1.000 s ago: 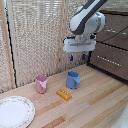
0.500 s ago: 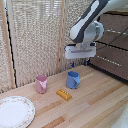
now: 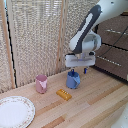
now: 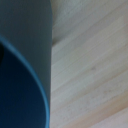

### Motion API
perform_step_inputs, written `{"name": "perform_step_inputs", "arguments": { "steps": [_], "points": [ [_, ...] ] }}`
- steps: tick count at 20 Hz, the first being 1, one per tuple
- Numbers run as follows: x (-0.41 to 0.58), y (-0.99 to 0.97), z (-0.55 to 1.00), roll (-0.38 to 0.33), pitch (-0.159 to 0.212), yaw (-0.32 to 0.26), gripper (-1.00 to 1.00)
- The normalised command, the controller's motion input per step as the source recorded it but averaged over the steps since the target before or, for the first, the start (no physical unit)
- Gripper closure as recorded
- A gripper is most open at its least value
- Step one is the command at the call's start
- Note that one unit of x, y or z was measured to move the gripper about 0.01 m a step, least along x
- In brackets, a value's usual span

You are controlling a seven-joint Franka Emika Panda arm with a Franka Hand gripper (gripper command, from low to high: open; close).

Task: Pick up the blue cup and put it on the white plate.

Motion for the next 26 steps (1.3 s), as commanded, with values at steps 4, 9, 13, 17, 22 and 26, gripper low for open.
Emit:
{"name": "perform_step_inputs", "arguments": {
  "steps": [4, 9, 13, 17, 22, 26],
  "points": [
    [-0.131, 0.19, -0.32, -0.121, -0.018, 0.038, 1.0],
    [-0.033, 0.15, -0.23, -0.081, -0.039, 0.042, 1.0],
    [-0.022, 0.08, -0.03, -0.019, -0.03, 0.012, 1.0],
    [0.0, 0.16, 0.04, -0.022, -0.042, 0.0, 1.0],
    [0.0, 0.19, 0.06, -0.032, -0.049, 0.0, 1.0],
    [-0.024, 0.07, 0.03, -0.006, -0.039, 0.01, 1.0]
  ]
}}
